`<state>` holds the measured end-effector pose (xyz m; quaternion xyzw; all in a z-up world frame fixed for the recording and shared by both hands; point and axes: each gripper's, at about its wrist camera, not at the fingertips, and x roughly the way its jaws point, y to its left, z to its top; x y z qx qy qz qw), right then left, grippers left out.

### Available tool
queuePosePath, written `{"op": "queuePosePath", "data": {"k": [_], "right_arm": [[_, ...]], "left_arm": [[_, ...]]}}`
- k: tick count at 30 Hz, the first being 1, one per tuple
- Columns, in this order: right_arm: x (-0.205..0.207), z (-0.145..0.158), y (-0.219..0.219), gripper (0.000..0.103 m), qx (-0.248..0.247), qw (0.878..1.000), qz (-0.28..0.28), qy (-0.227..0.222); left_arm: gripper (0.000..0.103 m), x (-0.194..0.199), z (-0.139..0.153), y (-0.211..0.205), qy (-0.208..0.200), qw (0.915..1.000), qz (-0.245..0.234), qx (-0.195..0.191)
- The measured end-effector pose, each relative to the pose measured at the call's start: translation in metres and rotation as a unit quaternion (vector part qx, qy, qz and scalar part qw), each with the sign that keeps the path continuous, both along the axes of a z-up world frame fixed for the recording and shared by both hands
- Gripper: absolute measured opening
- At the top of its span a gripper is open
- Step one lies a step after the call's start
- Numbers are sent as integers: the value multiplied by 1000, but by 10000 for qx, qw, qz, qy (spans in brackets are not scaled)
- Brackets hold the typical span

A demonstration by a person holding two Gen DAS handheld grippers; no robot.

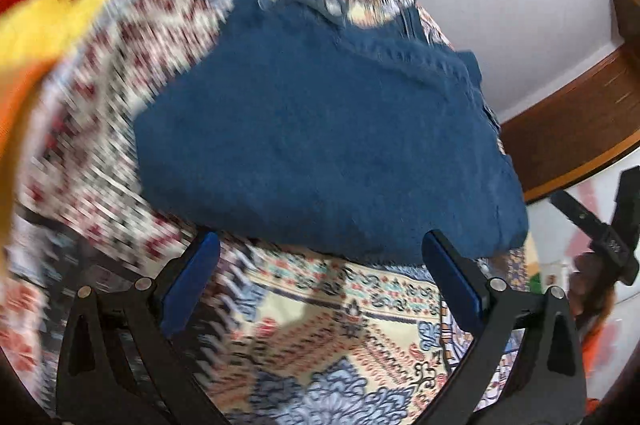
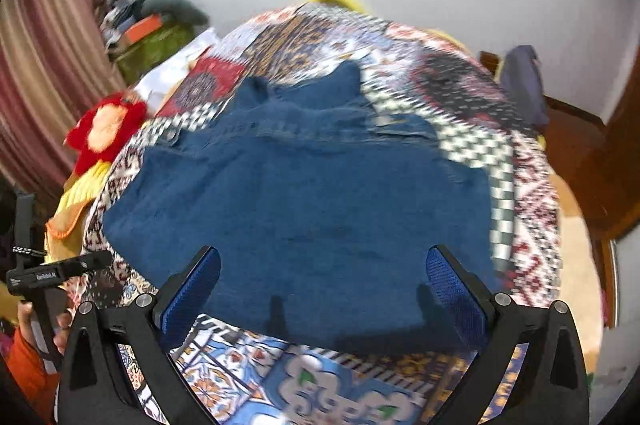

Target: Fold large clothes

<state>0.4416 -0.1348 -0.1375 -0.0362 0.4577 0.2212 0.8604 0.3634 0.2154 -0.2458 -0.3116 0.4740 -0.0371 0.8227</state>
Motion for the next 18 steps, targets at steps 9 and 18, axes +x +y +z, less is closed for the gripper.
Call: {"op": "queuePosePath", "data": {"k": [9, 18], "right_arm": [[12, -76, 38, 102, -265, 9950, 372, 883], [10, -80, 42, 103, -390, 9958, 508, 658]], "left_arm": [[102, 21, -40, 7, -150, 9896, 190, -1421], [88, 51, -38, 11, -650, 9873, 805, -1207]]}}
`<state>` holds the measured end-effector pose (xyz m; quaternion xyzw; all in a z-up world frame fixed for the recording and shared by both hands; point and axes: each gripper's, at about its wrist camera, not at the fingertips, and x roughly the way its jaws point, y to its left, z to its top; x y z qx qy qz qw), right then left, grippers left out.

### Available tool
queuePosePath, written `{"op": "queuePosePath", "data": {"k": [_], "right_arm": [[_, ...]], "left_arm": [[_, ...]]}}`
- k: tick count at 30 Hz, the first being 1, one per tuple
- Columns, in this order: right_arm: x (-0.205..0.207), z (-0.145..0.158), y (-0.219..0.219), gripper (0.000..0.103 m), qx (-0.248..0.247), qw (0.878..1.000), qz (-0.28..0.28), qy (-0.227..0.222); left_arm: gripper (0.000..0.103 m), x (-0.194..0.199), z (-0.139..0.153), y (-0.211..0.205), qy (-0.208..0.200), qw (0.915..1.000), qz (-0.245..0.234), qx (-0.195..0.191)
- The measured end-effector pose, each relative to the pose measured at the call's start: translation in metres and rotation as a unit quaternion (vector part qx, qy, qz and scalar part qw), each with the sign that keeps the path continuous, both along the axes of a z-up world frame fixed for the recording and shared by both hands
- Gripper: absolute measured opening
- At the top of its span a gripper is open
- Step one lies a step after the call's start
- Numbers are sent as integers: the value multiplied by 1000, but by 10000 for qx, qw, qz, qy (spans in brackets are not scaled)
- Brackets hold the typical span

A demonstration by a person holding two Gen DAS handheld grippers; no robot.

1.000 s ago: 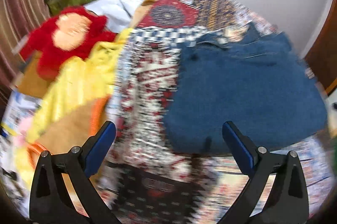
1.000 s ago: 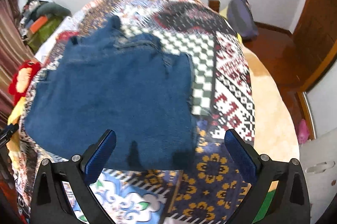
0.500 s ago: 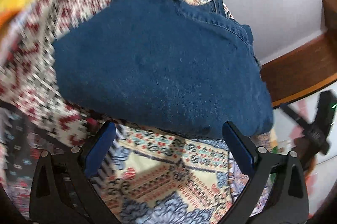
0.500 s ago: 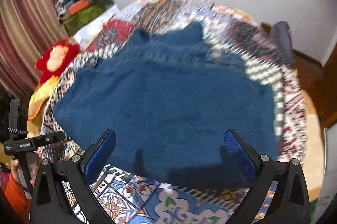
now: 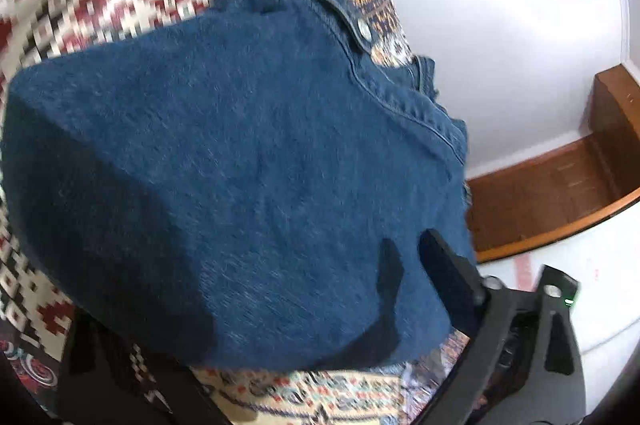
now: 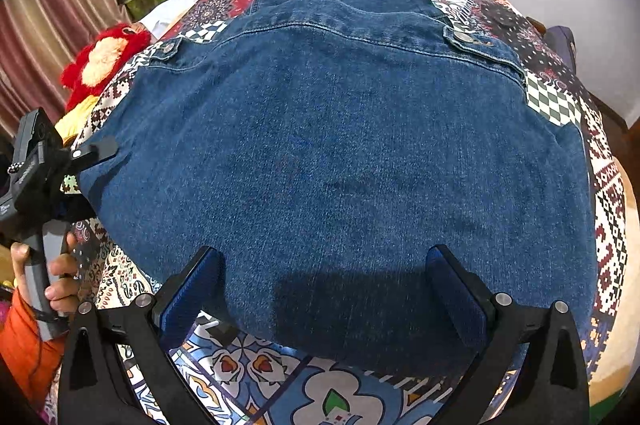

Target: Fold large clothes

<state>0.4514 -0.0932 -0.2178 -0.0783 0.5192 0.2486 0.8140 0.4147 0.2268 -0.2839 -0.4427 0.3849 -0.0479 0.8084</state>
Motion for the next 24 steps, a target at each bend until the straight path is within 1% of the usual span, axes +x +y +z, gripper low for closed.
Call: {"op": "queuePosePath", "data": {"k": [1, 2, 3, 4, 5, 7, 8, 10, 14, 15, 17, 20, 22, 24], "right_arm": [[0, 0, 0, 103, 8, 10000, -2, 1], [0, 1, -1, 103, 16, 10000, -8, 8], [1, 2, 0, 103, 15, 10000, -19, 25], [1, 2, -1, 103, 12, 10000, -32, 43], [1, 3, -1, 103, 12, 10000, -45, 66], [1, 6, -2, 103, 29, 9999, -67, 122], [1, 9, -3, 103, 33, 9998, -91, 144], [0, 14, -5, 103, 54, 9998, -114, 145], [-3, 34, -7, 103, 201, 9996, -189, 45], [-3, 39, -6, 103, 252, 9995, -199, 23], [-4, 49, -2, 103, 366, 9991, -194, -33], [-8, 63, 12, 103, 537, 9983, -148, -141], [-10, 65, 24, 103, 617, 9980, -106, -109], [-14, 58, 43, 103, 693, 9976, 6, 68]], "left_arm": [[73, 0, 3, -2, 62, 9996, 101, 269], [63, -1, 6, -4, 98, 9986, 170, 491], [59, -3, 9, -4, 68, 9979, 228, 599], [50, -5, 13, -2, 30, 9974, 295, 663], [48, -6, 17, 0, -18, 9969, 318, 715], [46, -6, 32, -3, -121, 9943, 369, 992], [45, -6, 44, -7, -187, 9908, 414, 1274], [44, -4, 65, -16, -335, 9838, 449, 1704], [42, -9, 108, -22, -794, 9708, 486, 2210], [42, -12, 123, -26, -938, 9650, 497, 2398], [41, -28, 142, -27, -1121, 9587, 517, 2564], [39, -57, 162, -25, -1355, 9532, 609, 2634], [39, -71, 170, -24, -1369, 9472, 698, 2814], [39, -78, 172, -24, -1277, 9405, 715, 3066]]}}
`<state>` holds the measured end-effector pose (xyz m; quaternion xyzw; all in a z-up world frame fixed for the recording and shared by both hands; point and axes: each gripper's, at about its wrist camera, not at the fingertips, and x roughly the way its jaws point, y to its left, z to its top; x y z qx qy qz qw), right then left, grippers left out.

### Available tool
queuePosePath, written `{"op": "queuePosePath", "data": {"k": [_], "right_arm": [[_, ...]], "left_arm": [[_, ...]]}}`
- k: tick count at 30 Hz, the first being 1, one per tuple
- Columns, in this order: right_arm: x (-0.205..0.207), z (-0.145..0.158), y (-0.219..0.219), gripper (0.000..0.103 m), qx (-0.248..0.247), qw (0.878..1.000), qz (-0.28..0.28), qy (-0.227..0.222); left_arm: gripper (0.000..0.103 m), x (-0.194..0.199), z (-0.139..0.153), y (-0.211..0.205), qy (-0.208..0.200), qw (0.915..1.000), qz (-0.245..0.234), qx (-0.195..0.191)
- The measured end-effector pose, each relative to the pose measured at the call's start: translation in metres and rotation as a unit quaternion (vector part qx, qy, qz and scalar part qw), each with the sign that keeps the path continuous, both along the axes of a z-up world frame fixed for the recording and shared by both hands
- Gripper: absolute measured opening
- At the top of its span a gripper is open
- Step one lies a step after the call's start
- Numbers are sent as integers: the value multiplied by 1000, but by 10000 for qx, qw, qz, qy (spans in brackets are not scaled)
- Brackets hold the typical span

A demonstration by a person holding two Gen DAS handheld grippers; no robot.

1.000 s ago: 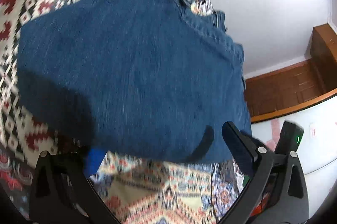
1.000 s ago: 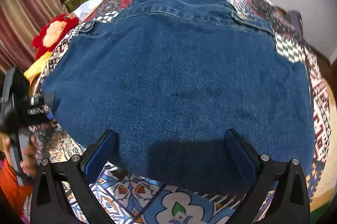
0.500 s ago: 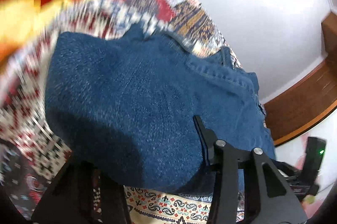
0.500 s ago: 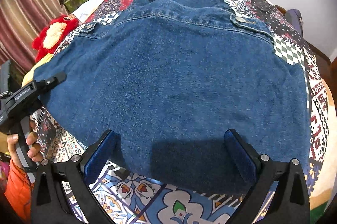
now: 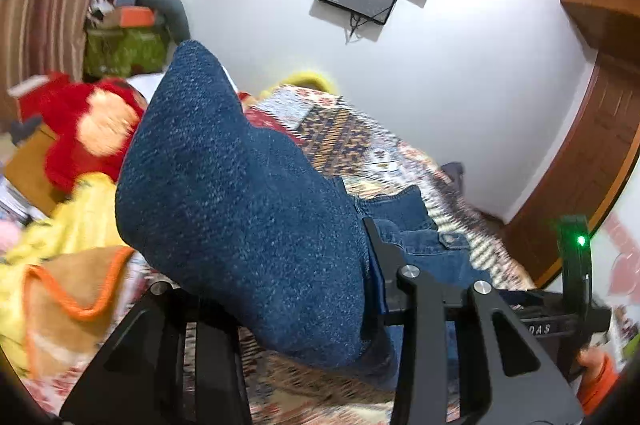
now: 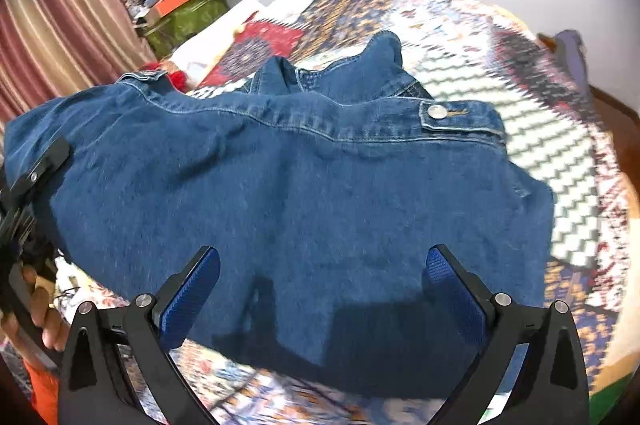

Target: Fold large clothes

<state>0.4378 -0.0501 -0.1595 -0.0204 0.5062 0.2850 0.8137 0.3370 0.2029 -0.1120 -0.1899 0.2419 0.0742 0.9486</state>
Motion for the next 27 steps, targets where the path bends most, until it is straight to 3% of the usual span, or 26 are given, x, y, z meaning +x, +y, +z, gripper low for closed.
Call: {"op": "queuePosePath", "data": {"k": [3, 5, 7, 10, 13, 16, 19, 23, 27], "right_arm": [[-8, -19, 32, 103, -33, 9988, 373, 306], [-16, -42, 55, 103, -234, 9955, 689, 608], [-21, -55, 65, 103, -349, 9953, 652, 628], [-29, -57, 71, 103, -518, 9952, 714, 420], [-23, -54, 66, 103, -364, 9933, 845, 698], [-11, -48, 39, 103, 133, 9902, 690, 1208], [-2, -38, -5, 103, 423, 9909, 231, 1254], [0, -14, -74, 103, 402, 9949, -454, 802], [-7, 14, -144, 103, 200, 9934, -1102, 232]], "left_arm": [[39, -6, -9, 2, 237, 9992, 114, 307], [39, -8, -15, 2, 346, 9987, 157, 335], [39, -4, -22, 2, 479, 9981, 160, 342], [39, -2, -26, -6, 542, 9966, 194, 593], [39, 1, -19, -17, 448, 9960, 154, 752], [39, 8, -4, -36, 237, 9944, 24, 1030], [39, 23, 18, -65, -58, 9903, -246, 1367], [38, 50, 43, -117, -419, 9809, -811, 1717], [34, 76, 46, -194, -472, 9626, -1763, 2003]]}}
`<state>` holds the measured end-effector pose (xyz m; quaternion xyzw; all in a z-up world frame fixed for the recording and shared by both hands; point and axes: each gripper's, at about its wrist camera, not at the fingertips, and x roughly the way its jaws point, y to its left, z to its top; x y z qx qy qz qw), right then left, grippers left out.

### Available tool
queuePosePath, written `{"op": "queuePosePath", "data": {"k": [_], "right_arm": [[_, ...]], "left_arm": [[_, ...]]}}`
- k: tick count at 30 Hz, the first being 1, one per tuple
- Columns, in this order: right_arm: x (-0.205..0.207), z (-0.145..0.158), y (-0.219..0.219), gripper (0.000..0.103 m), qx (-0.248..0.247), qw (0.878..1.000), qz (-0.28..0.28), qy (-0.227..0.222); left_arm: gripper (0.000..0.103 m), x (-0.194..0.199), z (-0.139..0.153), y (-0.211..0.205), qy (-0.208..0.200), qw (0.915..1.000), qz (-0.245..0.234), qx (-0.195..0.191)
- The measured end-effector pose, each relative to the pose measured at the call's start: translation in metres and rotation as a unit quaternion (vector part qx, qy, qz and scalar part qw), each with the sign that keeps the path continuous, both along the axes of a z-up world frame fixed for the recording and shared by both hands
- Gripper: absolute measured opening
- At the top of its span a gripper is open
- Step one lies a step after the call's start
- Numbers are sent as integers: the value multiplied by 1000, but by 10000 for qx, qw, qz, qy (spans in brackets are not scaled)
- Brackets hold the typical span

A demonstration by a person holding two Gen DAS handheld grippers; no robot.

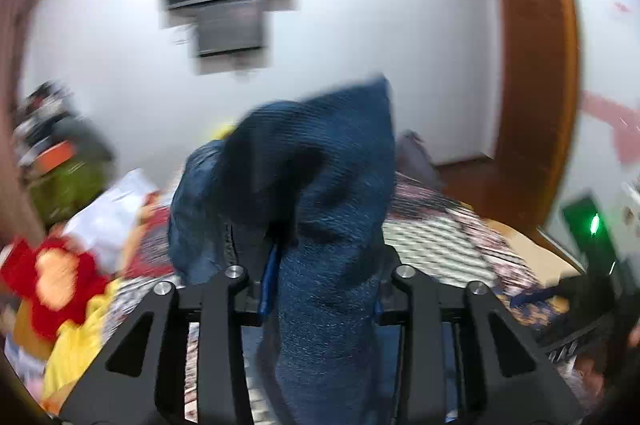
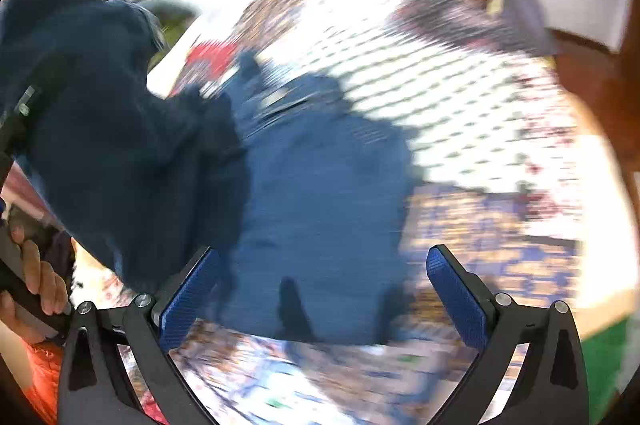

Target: Fold large clothes

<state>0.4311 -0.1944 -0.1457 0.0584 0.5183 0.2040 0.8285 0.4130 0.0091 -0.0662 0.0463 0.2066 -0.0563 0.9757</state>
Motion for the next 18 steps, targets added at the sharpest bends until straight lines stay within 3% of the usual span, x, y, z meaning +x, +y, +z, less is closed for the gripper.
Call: {"op": "queuePosePath", "data": {"k": [4, 7, 10, 14, 18], "right_arm": [[-12, 25, -72, 103, -52, 9968, -741, -311], [-24, 36, -114, 103, 8, 9918, -1211, -408], [-39, 38, -143, 103, 36, 9886, -1454, -389], [-51, 31, -154, 103, 4, 9891, -1450, -248], [-52, 23, -143, 103, -4, 9919, -1260, -183]], "left_arm": [[30, 15, -29, -63, 508, 9954, -734, 360], [29, 13, -64, -97, 1109, 9848, -1242, 496], [29, -7, -99, -125, 1322, 9741, -1476, 1093], [29, -23, -124, -133, 1542, 9662, -1564, 1347], [30, -32, -117, -122, 1648, 9659, -1610, 1182]]}}
